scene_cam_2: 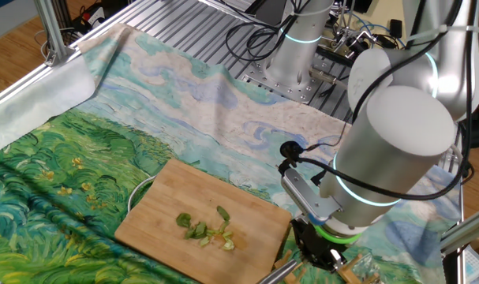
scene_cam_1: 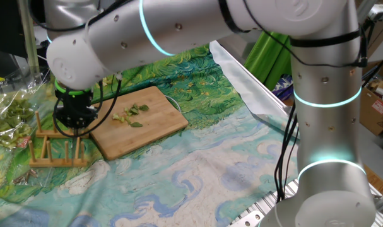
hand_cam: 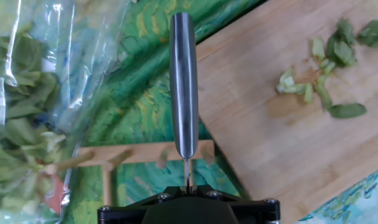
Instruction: Chop the pakchoi
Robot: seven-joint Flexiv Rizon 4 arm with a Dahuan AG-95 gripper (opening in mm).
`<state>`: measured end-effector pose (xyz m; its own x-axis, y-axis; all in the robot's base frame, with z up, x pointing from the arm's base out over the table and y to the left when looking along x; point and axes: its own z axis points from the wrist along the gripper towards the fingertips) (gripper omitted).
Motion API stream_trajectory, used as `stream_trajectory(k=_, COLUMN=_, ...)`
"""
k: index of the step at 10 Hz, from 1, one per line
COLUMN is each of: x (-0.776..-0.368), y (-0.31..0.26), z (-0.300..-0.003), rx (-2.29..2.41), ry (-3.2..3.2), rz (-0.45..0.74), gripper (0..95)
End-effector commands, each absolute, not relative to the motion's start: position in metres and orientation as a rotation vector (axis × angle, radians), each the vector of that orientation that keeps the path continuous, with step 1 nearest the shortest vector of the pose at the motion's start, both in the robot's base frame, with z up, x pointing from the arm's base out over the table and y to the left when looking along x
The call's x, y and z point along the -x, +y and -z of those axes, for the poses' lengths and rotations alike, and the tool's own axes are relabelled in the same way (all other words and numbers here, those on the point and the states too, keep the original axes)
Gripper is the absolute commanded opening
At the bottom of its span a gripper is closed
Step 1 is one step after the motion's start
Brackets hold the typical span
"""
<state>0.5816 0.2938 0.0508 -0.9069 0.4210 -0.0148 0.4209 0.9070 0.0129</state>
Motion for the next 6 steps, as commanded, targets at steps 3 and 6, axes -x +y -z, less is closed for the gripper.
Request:
stream_trajectory(k=3, x=-0.585, y=0.294, z=-0.042, rx=-0.665, ry=3.036, rz=-0.014, gripper=0.0)
stream_trajectory(k=6, x=-0.587, y=0.295, z=-0.037, rx=-0.663, ry=3.032, rz=-0.017, gripper=0.0)
